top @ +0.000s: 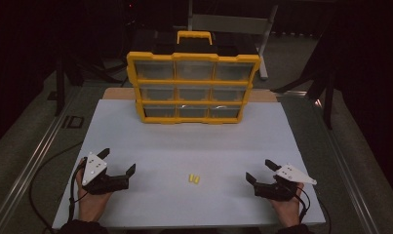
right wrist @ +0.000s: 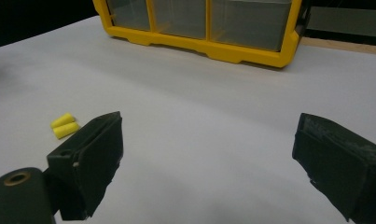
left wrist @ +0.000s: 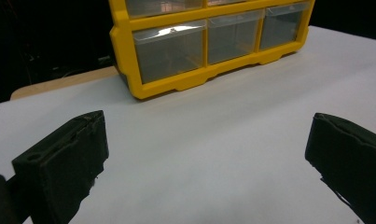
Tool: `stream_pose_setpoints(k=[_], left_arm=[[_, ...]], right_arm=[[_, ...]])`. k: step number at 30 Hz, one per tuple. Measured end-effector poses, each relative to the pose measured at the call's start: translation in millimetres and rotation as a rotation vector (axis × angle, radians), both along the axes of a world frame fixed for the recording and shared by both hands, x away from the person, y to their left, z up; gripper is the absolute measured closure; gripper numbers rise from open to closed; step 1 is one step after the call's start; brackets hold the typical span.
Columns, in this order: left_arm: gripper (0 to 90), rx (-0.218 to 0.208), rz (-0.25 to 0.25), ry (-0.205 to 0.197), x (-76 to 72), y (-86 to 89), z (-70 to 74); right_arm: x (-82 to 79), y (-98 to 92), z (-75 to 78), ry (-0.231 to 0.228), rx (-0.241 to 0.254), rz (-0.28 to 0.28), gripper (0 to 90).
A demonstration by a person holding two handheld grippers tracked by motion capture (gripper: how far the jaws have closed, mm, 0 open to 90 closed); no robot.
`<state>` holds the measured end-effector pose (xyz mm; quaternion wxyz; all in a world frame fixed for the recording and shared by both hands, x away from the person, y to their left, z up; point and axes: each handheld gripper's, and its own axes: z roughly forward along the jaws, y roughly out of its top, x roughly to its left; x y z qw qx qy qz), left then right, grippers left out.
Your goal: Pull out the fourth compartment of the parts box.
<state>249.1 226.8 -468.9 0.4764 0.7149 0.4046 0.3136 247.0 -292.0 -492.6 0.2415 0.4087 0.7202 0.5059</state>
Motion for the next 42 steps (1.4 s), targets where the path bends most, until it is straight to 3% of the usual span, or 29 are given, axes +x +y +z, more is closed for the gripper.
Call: stream_pose_setpoints(k=[10,18,29,42], left_arm=[[0.3,0.058,0.002,-0.021,16.9,-6.8,10.9],[0.3,0.050,-0.028,-0.030,31.0,-11.6,14.1],[0.3,0.071,-0.030,-0.027,51.3,-24.5,13.1],[0.3,0.107,-0.033,-0.051,72.9,-34.5,18.1]], right_arm=[[-0.3,-1.2,0.1,-0.013,-0.013,-0.010,8.6],[-1.0,-2.5,0.8,-0.018,-0.012,-0.024,8.6],[-1.4,-4.1,1.6,-0.030,-0.005,-0.037,8.6],[-2.0,-4.0,2.1,-0.033,-0.002,-0.039,8.6]])
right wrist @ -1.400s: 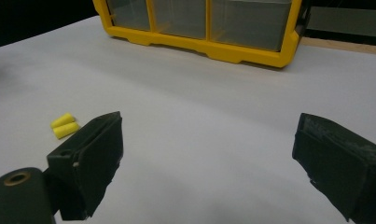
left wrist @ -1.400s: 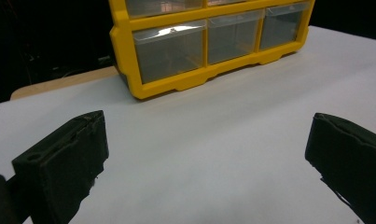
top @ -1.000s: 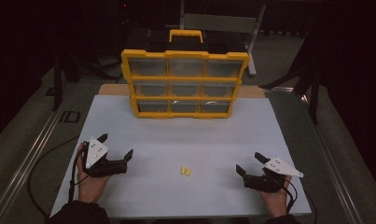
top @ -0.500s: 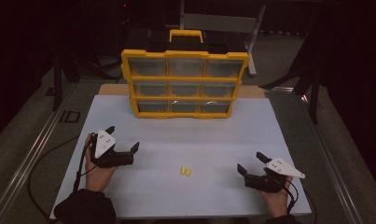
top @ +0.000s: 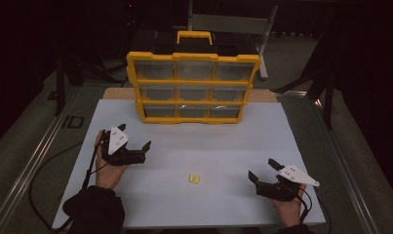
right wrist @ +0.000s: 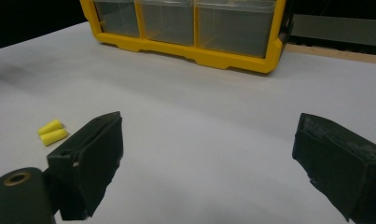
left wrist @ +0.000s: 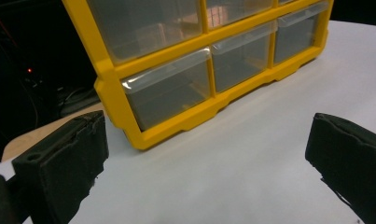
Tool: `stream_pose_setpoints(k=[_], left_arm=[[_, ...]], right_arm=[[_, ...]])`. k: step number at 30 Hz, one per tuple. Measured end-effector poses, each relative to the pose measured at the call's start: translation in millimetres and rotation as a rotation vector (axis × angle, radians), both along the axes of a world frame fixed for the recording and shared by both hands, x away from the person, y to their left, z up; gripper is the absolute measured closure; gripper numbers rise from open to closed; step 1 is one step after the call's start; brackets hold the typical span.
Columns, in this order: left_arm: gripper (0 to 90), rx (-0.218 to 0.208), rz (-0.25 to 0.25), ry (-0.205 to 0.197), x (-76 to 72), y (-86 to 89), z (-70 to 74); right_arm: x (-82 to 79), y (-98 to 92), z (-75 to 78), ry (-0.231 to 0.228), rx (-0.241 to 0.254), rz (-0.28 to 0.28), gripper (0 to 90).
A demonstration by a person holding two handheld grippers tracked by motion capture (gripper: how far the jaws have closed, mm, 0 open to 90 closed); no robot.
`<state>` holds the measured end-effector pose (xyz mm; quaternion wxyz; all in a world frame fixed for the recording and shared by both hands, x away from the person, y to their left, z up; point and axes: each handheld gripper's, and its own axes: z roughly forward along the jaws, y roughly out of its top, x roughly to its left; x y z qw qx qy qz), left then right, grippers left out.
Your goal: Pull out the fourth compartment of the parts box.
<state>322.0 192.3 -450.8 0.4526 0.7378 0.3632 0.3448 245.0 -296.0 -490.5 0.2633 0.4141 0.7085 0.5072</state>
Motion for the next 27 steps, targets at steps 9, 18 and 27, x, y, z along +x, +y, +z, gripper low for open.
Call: stream_pose_setpoints(k=[9,18,27], left_arm=[[0.3,0.058,0.024,-0.019,20.4,-0.1,6.0],[0.3,0.096,0.053,-0.031,35.1,7.8,15.5],[0.3,0.153,0.064,-0.034,48.6,6.1,21.2]], right_arm=[[-0.1,0.2,0.1,-0.001,0.000,-0.001,8.6],[-0.2,0.5,0.2,-0.003,-0.001,-0.001,8.6],[-0.1,0.4,0.3,-0.005,-0.001,-0.001,8.6]])
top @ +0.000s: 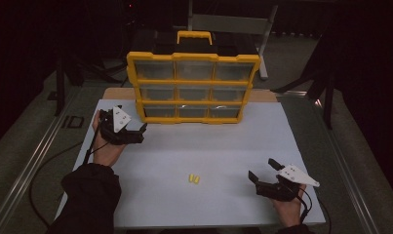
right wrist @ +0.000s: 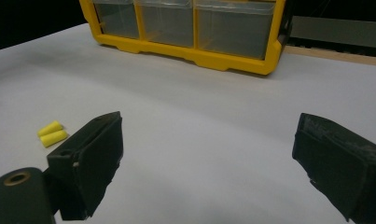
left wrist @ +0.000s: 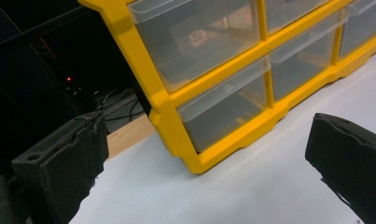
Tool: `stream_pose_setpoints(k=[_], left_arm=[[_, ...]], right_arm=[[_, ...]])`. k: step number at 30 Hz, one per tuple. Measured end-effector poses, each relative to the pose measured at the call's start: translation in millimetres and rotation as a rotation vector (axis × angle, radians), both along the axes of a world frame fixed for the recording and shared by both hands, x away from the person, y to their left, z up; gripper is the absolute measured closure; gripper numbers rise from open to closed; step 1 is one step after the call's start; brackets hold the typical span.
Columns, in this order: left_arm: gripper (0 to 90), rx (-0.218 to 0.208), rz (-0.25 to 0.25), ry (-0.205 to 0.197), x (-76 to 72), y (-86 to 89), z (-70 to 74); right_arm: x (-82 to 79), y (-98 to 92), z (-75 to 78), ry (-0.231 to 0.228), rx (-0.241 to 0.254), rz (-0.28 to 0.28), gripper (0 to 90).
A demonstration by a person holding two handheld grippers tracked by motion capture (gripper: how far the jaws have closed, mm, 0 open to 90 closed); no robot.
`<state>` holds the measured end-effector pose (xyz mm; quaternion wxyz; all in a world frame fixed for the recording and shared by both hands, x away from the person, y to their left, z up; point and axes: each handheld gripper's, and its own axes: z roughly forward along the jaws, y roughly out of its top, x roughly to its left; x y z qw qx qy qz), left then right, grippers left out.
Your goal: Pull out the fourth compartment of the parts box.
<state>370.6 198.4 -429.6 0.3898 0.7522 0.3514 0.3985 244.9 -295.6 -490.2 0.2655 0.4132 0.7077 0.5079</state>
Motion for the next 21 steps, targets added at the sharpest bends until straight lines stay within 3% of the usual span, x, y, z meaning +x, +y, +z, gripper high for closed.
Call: stream_pose_setpoints(k=[21], left_arm=[[0.3,0.046,0.038,-0.021,38.5,-11.8,21.4]], right_arm=[[-0.3,-1.1,0.6,-0.005,0.006,-0.005,8.6]])
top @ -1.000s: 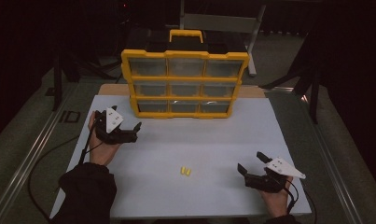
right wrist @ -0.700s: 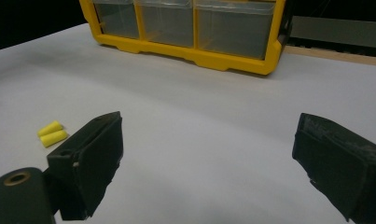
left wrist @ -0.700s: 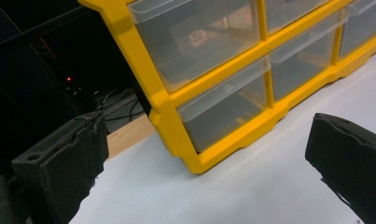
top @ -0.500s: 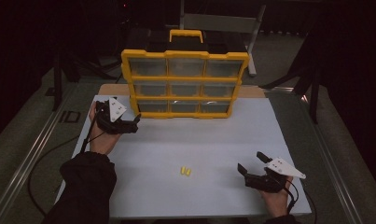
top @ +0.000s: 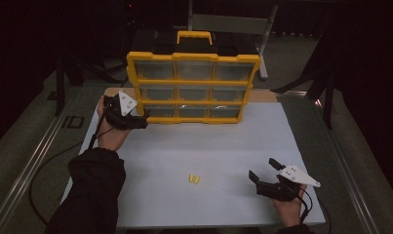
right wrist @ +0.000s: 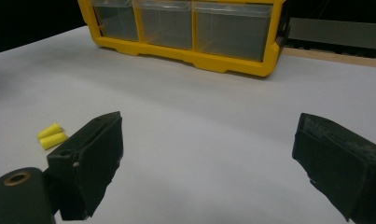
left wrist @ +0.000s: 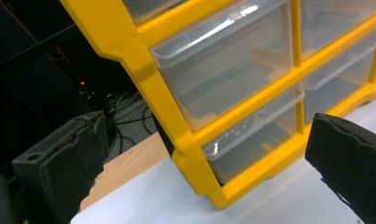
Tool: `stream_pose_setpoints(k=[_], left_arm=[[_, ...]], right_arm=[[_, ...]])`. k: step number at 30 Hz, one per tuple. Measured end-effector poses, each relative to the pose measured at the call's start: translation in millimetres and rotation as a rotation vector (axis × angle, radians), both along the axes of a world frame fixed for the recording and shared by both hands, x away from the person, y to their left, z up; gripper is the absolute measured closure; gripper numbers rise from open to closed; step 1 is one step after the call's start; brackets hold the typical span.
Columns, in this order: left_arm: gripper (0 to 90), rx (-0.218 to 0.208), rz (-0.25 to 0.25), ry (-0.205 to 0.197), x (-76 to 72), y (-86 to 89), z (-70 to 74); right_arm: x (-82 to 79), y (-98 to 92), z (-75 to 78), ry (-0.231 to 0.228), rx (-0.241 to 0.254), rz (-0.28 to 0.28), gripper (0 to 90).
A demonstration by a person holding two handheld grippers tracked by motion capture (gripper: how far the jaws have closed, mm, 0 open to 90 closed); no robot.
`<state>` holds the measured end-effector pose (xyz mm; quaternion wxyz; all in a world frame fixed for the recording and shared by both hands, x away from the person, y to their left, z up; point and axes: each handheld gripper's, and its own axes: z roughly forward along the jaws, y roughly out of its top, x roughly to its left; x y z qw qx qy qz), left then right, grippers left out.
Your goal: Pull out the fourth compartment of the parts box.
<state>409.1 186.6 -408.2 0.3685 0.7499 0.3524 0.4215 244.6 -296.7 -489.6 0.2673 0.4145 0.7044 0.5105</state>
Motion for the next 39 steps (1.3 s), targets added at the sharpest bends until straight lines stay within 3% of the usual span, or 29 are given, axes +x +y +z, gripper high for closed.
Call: stream_pose_setpoints(k=[9,17,24,29,36,37,39], left_arm=[[0.3,0.027,0.025,-0.005,16.3,-6.7,7.9],[0.3,0.104,0.041,-0.014,28.1,-17.5,15.1],[0.3,0.156,0.092,-0.068,27.9,-23.8,20.3],[1.8,0.233,0.097,-0.105,22.8,-33.1,18.2],[11.0,0.314,0.060,-0.093,22.1,-43.3,15.1],[13.7,0.373,0.053,-0.112,22.7,-49.0,14.6],[16.0,0.421,0.044,-0.129,23.0,-54.9,15.0]], right_arm=[[-0.1,0.0,0.2,0.000,0.000,0.000,8.6],[-0.2,-0.7,0.5,-0.003,0.001,-0.003,8.6],[-0.1,-0.8,0.6,-0.003,0.002,-0.003,8.6],[-0.1,-0.7,0.6,-0.003,0.002,-0.002,8.6],[-0.1,-0.6,0.5,-0.001,0.000,-0.002,8.6],[-0.1,-0.7,0.5,-0.002,0.003,-0.002,8.6],[-0.1,-0.7,0.5,-0.002,0.003,-0.003,8.6]])
